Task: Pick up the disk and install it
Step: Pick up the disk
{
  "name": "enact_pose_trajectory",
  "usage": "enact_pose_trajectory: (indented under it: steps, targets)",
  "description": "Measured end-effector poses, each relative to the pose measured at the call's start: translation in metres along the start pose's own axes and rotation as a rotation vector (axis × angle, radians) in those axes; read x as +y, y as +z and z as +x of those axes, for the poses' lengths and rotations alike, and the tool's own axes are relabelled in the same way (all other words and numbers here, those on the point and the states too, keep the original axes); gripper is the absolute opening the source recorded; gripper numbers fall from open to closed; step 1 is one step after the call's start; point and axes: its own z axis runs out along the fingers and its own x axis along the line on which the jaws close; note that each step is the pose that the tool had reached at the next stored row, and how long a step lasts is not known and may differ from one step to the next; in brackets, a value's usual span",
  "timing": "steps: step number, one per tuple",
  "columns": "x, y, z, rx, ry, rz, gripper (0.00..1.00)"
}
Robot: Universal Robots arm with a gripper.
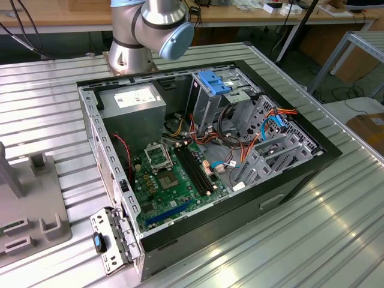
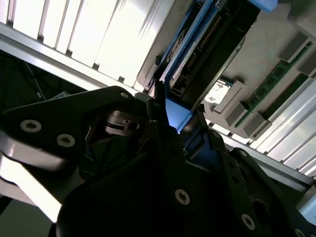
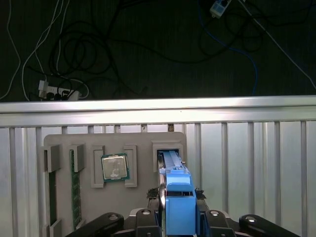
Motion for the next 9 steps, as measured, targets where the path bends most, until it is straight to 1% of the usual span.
enact_pose_trajectory:
  steps: [2, 3, 5, 6, 9]
  targets:
    - [0.0, -0.0019, 0.0, -0.0001, 0.0, 0.0001, 0.36]
    - [0.0, -0.0039, -0.0001, -0.0001, 0.0, 0.0001, 0.36]
    - [-0.0001, -0.0144, -0.0002, 0.0, 0.0, 0.0001, 0.36]
    - [-0.0001, -0.018, -0.0003, -0.0001, 0.0, 0.0001, 0.36]
    - [-0.0002, -0.0256, -0.0004, 0.0, 0.0, 0.0001, 0.36]
